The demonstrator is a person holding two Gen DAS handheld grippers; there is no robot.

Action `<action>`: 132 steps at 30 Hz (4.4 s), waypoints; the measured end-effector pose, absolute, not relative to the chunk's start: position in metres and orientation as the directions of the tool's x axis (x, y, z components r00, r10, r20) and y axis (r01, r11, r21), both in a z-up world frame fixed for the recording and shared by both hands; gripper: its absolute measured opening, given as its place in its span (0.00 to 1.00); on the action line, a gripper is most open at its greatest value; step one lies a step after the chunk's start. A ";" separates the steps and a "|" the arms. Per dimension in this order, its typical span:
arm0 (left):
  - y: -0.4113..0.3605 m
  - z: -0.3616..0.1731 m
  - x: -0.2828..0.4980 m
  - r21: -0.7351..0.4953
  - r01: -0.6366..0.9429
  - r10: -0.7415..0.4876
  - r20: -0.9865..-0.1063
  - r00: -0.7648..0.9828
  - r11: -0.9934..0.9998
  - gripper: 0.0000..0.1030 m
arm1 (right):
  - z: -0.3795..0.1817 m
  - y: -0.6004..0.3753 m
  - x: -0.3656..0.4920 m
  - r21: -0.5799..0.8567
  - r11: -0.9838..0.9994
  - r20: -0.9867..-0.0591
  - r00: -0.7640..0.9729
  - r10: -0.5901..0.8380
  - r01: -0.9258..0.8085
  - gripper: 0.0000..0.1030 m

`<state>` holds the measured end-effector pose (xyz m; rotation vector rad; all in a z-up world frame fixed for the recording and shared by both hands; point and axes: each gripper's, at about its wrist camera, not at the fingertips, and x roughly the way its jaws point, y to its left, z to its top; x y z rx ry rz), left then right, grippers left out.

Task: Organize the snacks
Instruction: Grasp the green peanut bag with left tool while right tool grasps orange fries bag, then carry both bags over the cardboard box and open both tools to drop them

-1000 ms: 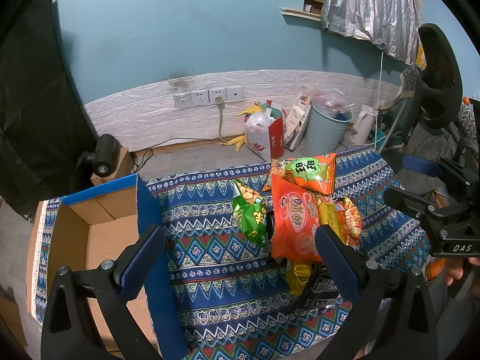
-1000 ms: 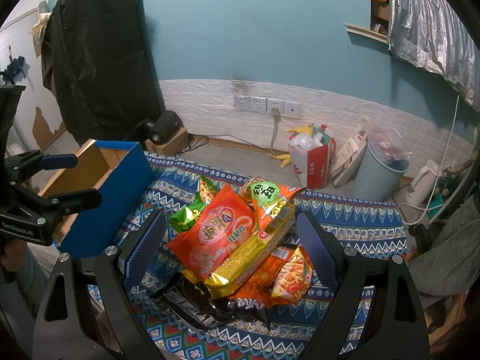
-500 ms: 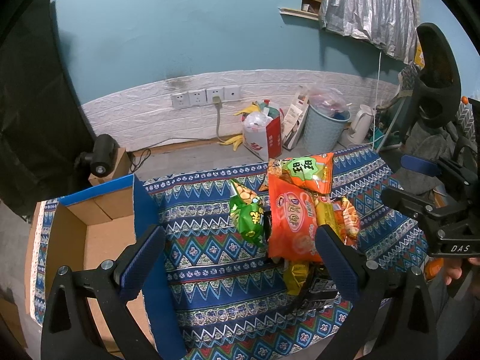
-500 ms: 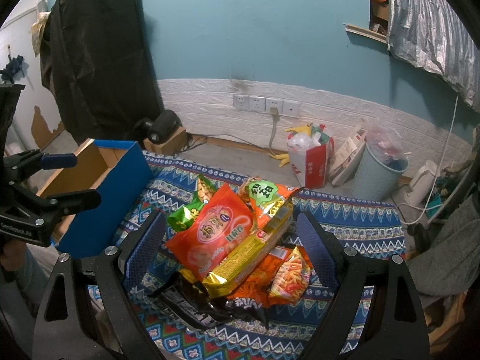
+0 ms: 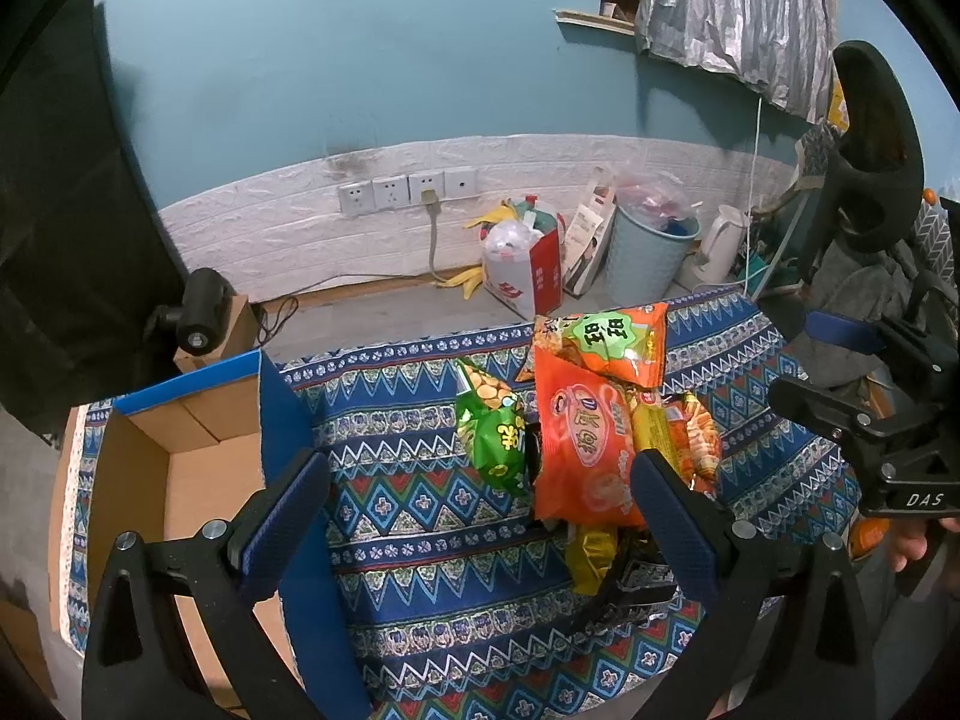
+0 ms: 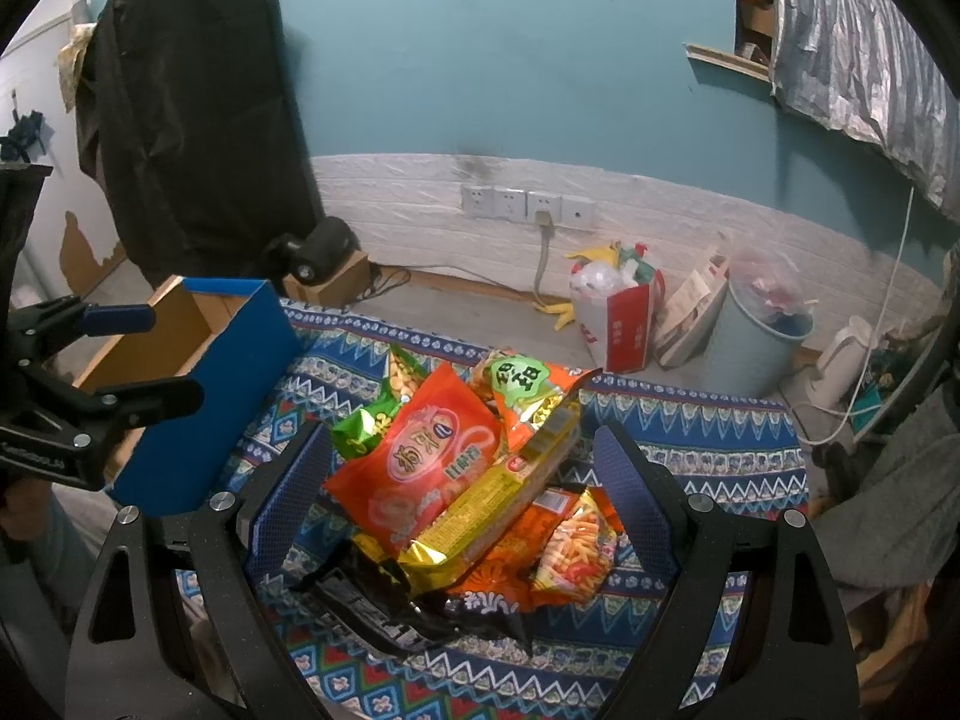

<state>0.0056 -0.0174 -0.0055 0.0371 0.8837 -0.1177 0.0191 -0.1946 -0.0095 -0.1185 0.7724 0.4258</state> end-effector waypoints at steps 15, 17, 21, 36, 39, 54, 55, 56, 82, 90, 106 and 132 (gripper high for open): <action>-0.019 -0.045 0.061 -0.046 0.102 -0.094 -0.838 0.538 0.994 0.98 | -0.049 -0.241 0.062 0.109 0.958 -0.781 0.573 0.248 -0.267 0.85; -0.020 -0.052 0.069 -0.049 0.099 -0.094 -0.847 0.524 0.994 0.98 | -0.059 -0.249 0.069 0.129 0.963 -0.798 0.552 0.244 -0.238 0.85; -0.022 -0.071 0.089 -0.044 0.081 -0.079 -0.864 0.498 0.996 0.98 | -0.084 -0.262 0.082 0.157 0.969 -0.833 0.501 0.235 -0.192 0.85; -0.019 -0.150 0.149 -0.103 0.004 -0.097 -0.919 0.383 0.995 0.97 | -0.159 -0.289 0.106 0.212 0.970 -0.900 0.364 0.240 -0.116 0.85; -0.019 -0.162 0.153 -0.096 0.001 -0.090 -0.929 0.359 0.995 0.92 | -0.169 -0.290 0.107 0.226 0.968 -0.907 0.338 0.250 -0.108 0.84; -0.022 -0.179 0.161 -0.193 0.042 -0.196 -0.922 0.334 0.980 0.64 | -0.210 -0.285 0.122 0.194 0.974 -0.943 0.251 0.217 -0.116 0.64; -0.024 -0.179 0.161 -0.212 0.048 -0.216 -0.919 0.330 0.976 0.56 | -0.213 -0.284 0.121 0.190 0.974 -0.945 0.248 0.215 -0.120 0.57; -0.024 -0.178 0.161 -0.221 0.051 -0.225 -0.918 0.327 0.974 0.55 | -0.213 -0.283 0.121 0.181 0.976 -0.946 0.250 0.208 -0.124 0.56; -0.010 -0.122 0.109 -0.063 0.099 -0.103 -0.878 0.468 0.993 0.19 | -0.130 -0.265 0.093 0.111 0.973 -0.876 0.443 0.192 -0.203 0.41; -0.005 -0.088 0.084 -0.024 0.113 -0.081 -0.837 0.541 0.993 0.19 | -0.099 -0.250 0.083 0.122 0.962 -0.834 0.501 0.233 -0.244 0.41; 0.022 -0.022 0.026 -0.004 0.095 -0.066 -0.751 0.657 0.995 0.19 | -0.056 -0.193 0.069 0.138 0.920 -0.770 0.544 0.333 -0.367 0.41; 0.128 -0.011 -0.022 -0.020 -0.094 0.051 -0.722 0.690 0.995 0.19 | -0.045 -0.041 0.065 0.173 0.806 -0.758 0.445 0.476 -0.566 0.41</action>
